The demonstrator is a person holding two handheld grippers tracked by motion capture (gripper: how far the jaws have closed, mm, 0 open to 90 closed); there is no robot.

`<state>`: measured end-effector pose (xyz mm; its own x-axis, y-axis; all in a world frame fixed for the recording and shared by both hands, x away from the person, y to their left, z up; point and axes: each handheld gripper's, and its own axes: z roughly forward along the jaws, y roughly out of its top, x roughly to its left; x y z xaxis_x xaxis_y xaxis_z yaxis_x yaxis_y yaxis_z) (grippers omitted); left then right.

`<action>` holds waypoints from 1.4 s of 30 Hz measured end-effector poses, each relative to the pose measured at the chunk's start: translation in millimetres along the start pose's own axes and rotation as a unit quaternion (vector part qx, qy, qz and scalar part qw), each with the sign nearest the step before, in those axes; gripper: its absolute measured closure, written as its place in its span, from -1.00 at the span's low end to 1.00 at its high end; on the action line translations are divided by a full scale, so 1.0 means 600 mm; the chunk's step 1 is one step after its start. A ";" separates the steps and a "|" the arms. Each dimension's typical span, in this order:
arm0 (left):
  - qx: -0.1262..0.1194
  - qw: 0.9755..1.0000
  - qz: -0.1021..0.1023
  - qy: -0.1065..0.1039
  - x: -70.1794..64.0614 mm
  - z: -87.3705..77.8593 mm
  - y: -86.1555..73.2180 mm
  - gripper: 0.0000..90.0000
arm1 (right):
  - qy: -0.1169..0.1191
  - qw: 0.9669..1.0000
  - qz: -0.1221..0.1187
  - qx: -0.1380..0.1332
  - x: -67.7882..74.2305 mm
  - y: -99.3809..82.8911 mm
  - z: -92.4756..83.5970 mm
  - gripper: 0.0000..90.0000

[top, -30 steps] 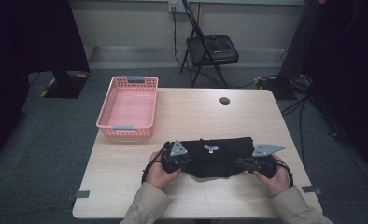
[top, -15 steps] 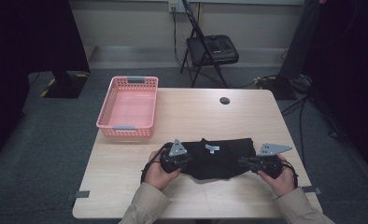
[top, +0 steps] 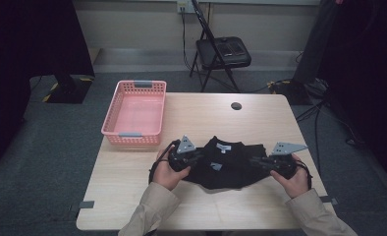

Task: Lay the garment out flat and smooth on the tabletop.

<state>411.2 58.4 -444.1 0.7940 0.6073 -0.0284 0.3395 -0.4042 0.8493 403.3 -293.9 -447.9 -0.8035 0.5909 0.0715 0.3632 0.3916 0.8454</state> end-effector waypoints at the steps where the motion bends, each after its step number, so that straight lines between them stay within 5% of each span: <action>1: -0.002 1.000 -0.002 0.001 0.002 0.001 0.002 0.87 | -0.001 1.000 0.001 -0.001 -0.003 0.002 0.000 0.93; 16: -0.006 1.000 -0.009 0.007 0.029 0.011 0.023 0.87 | -0.015 1.000 -0.002 -0.005 -0.028 0.044 0.009 0.93; 21: -0.003 1.000 -0.020 0.007 0.055 0.020 0.035 0.87 | -0.022 1.000 0.009 -0.005 -0.060 0.077 0.029 0.94; 24: -0.004 0.999 -0.037 0.037 0.087 0.041 0.058 0.87 | -0.036 0.999 0.030 -0.022 -0.085 0.099 0.046 0.95; 26: -0.014 0.996 -0.044 0.080 0.108 0.057 0.081 0.84 | -0.076 0.995 0.049 -0.039 -0.113 0.128 0.068 0.94; 27: -0.024 0.992 -0.044 0.112 0.115 0.063 0.091 0.49 | -0.120 0.989 0.060 -0.058 -0.132 0.154 0.081 0.66; 28: -0.037 0.988 -0.047 0.141 0.121 0.069 0.096 0.49 | -0.120 0.989 0.060 -0.058 -0.132 0.154 0.081 0.66; 30: -0.047 0.983 -0.064 0.163 0.125 0.078 0.098 -0.01 | -0.141 0.984 0.077 -0.073 -0.141 0.169 0.086 0.17; 31: -0.045 0.984 -0.063 0.163 0.126 0.081 0.095 -0.14 | -0.154 0.983 0.071 -0.072 -0.141 0.172 0.085 0.09; 33: -0.035 0.985 -0.071 0.153 0.124 0.084 0.086 -0.40 | -0.141 0.986 0.057 -0.066 -0.135 0.168 0.080 -0.24; 38: -0.023 0.986 -0.072 0.145 0.110 0.075 0.061 -0.54 | -0.127 0.990 0.041 -0.043 -0.117 0.141 0.072 -0.49; 42: -0.022 0.989 -0.048 0.141 0.088 0.058 0.047 -0.55 | -0.136 0.990 0.016 -0.014 -0.094 0.104 0.061 -0.58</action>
<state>480.4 55.0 -439.8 0.5848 0.8105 0.0319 0.3802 -0.3087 0.8719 488.4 -276.9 -418.7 -0.6329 0.7730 -0.0435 0.3709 0.3520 0.8594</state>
